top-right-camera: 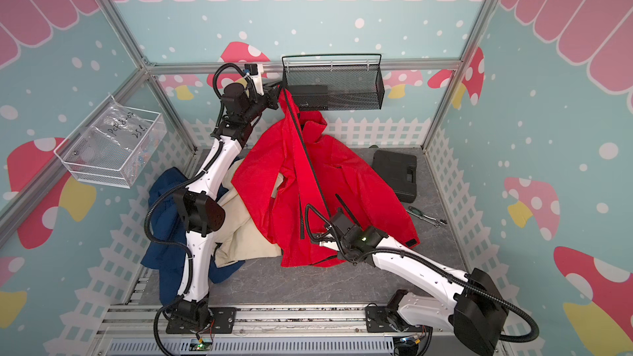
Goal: Unzip the jacket
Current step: Unzip the zipper on the jacket.
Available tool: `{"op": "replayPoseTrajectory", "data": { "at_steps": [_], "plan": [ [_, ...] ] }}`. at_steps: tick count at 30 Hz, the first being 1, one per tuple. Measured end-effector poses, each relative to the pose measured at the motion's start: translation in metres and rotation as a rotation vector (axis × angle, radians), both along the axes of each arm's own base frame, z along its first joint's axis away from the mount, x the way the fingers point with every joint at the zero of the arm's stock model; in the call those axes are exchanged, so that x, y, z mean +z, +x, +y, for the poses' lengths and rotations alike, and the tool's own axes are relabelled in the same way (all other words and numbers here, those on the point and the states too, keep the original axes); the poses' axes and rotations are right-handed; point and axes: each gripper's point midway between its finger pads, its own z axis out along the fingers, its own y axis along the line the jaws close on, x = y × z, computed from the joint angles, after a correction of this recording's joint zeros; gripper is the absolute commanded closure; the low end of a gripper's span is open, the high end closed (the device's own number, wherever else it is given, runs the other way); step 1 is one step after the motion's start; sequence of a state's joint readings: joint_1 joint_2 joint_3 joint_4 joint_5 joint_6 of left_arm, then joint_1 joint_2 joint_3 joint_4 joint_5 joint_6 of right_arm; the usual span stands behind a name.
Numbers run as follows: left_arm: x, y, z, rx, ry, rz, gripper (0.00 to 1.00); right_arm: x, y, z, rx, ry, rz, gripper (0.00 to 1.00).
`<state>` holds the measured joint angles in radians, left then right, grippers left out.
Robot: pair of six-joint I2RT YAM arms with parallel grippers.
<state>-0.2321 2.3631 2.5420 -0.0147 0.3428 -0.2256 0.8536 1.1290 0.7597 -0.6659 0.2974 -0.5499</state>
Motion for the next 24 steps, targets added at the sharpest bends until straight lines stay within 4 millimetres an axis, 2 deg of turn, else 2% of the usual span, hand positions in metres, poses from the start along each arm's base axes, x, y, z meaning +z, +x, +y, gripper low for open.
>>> {"op": "replayPoseTrajectory", "data": {
  "at_steps": [8, 13, 17, 18, 19, 20, 22, 24],
  "plan": [
    [-0.006, 0.017, 0.026, 0.048, -0.028, -0.008, 1.00, -0.004, -0.026, -0.009, 0.040, 0.029, 0.001, 1.00],
    [-0.027, 0.040, 0.068, 0.149, -0.038, 0.023, 1.00, -0.021, -0.041, -0.025, 0.043, -0.012, 0.055, 1.00],
    [-0.047, 0.052, 0.093, 0.192, -0.039, 0.063, 1.00, -0.014, -0.042, -0.028, 0.018, 0.021, 0.030, 1.00],
    [-0.050, 0.053, 0.095, 0.194, -0.043, 0.069, 0.96, -0.011, -0.041, -0.029, 0.009, 0.032, 0.021, 0.95],
    [-0.053, 0.055, 0.096, 0.196, -0.050, 0.074, 0.92, -0.008, -0.040, -0.028, 0.000, 0.046, 0.010, 0.86],
    [-0.057, 0.055, 0.096, 0.195, -0.054, 0.078, 0.84, -0.005, -0.039, -0.028, -0.011, 0.059, 0.000, 0.73],
    [-0.068, 0.056, 0.093, 0.191, -0.059, 0.099, 0.63, 0.001, -0.036, -0.026, -0.030, 0.085, -0.015, 0.54],
    [-0.078, 0.055, 0.087, 0.184, -0.050, 0.119, 0.45, 0.010, -0.031, -0.021, -0.048, 0.117, -0.034, 0.45]
  ]
}}
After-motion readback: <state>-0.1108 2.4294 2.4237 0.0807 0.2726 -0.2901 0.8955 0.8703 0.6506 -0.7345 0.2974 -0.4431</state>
